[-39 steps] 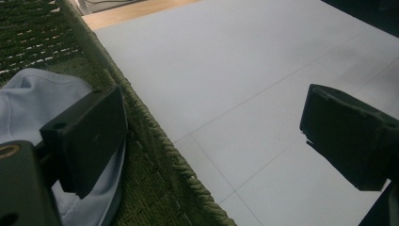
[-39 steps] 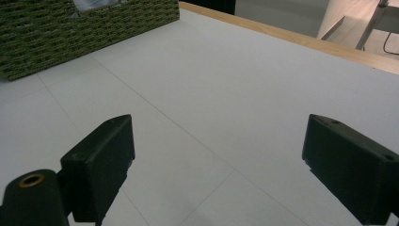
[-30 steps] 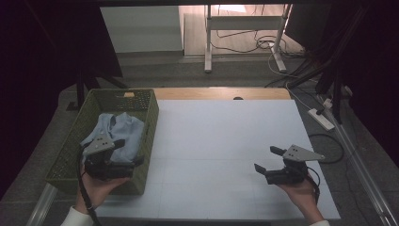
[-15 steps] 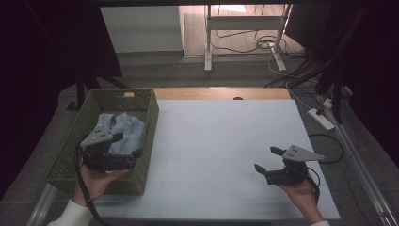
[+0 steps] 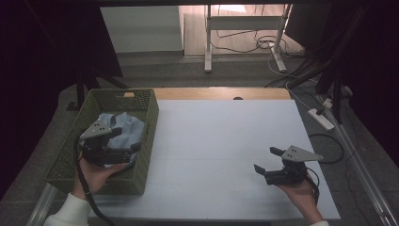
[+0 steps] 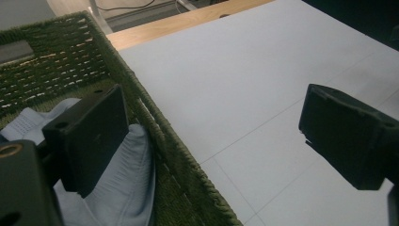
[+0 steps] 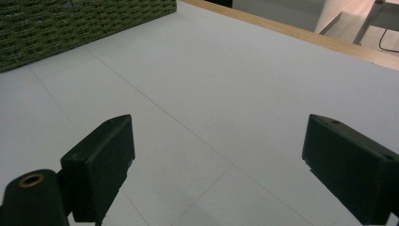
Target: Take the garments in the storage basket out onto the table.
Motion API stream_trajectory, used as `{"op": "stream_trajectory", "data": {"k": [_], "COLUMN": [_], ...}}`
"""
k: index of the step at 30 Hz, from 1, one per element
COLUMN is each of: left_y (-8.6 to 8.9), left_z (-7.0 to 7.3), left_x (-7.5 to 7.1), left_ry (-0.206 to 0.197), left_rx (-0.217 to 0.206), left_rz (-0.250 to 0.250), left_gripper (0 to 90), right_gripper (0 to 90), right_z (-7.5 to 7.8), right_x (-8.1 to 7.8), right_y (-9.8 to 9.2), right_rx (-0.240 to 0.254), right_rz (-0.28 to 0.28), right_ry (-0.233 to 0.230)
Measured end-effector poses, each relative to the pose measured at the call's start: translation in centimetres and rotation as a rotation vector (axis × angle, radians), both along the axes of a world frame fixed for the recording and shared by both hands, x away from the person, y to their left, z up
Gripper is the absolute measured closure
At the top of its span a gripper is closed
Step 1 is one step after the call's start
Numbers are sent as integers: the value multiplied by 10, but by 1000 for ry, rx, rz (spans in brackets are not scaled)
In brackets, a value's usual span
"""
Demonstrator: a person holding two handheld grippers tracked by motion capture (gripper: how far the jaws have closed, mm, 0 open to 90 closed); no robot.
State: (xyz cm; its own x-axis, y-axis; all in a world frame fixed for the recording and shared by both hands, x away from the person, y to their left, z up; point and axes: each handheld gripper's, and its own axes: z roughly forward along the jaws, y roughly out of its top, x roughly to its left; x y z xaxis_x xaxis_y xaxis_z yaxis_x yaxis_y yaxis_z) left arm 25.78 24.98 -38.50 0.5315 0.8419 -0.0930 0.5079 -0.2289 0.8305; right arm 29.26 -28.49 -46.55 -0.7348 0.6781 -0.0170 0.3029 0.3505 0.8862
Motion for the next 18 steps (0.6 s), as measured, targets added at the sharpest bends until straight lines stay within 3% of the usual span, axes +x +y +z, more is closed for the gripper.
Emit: {"op": "stream_trajectory", "data": {"k": [18], "left_y": [17], "left_z": [1], "left_x": [17], "left_ry": [22], "left_rx": [-12], "left_rz": [29], "left_gripper": [91], "right_gripper": [101], "right_z": [-3], "right_x": [0], "right_y": [1], "right_rx": [-2], "right_rz": [13], "right_ry": [0]}}
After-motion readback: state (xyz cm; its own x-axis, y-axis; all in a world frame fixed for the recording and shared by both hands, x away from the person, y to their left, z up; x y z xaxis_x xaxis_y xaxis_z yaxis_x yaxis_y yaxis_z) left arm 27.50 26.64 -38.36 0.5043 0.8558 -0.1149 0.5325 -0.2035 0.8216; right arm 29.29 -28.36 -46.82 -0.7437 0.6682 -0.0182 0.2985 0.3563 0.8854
